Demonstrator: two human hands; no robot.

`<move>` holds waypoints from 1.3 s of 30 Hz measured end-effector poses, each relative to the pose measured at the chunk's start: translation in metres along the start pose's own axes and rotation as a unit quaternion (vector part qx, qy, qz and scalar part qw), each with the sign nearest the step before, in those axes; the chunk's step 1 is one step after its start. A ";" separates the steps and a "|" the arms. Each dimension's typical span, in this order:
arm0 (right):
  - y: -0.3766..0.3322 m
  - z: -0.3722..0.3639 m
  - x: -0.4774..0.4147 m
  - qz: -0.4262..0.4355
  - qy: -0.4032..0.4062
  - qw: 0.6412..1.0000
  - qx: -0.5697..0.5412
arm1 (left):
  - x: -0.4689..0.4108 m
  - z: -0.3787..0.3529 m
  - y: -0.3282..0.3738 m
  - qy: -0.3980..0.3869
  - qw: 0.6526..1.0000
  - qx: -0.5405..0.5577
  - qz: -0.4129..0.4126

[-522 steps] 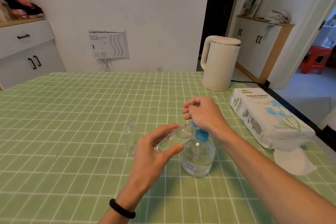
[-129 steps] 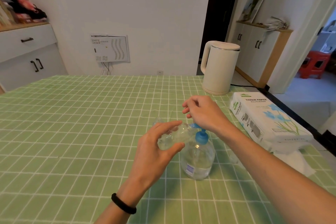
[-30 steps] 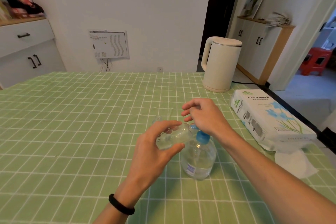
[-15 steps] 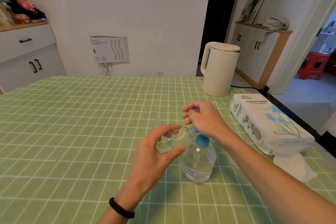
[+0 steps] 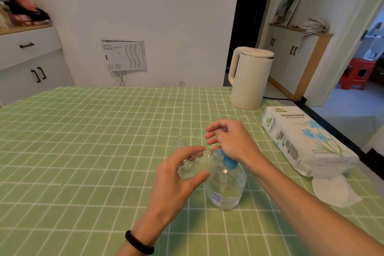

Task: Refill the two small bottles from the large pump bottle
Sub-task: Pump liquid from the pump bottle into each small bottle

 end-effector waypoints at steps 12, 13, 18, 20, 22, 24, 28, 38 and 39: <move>-0.020 0.007 -0.004 0.051 0.015 0.999 -0.005 | 0.000 0.007 0.014 0.010 1.000 -0.011 -0.028; -0.019 0.006 -0.003 0.047 0.016 0.999 -0.009 | 0.000 0.006 0.012 0.009 1.000 -0.010 -0.025; -0.006 0.001 0.000 0.018 0.003 1.000 -0.002 | 0.000 0.001 0.001 0.003 1.000 -0.002 -0.008; -0.007 0.002 -0.001 0.020 0.008 1.000 0.005 | 0.000 0.000 0.000 0.002 1.000 -0.002 -0.004; -0.008 0.003 0.000 0.021 0.012 1.000 0.010 | 0.001 0.001 0.000 0.004 1.000 -0.003 -0.003; -0.007 0.003 0.002 0.019 0.014 1.000 0.012 | 0.002 0.001 0.001 0.004 1.000 -0.006 -0.003; -0.013 0.005 0.000 0.027 0.011 1.000 0.001 | 0.002 0.004 0.006 0.003 1.000 0.003 -0.009; -0.016 0.004 -0.004 0.048 0.016 0.999 -0.008 | -0.001 0.004 0.006 0.003 1.000 0.003 -0.019; -0.013 0.003 -0.002 0.039 0.015 0.999 -0.012 | -0.001 0.003 0.004 0.003 1.000 0.001 -0.017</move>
Point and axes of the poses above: each hand's wrist, its own x-axis away from the middle knuckle, its own z-axis out of the back of the hand, y = z × x, the point moved 9 cm from there along -x, towards the middle knuckle, and after that the axes turned 13 degrees about z, right-handed, at the moved point
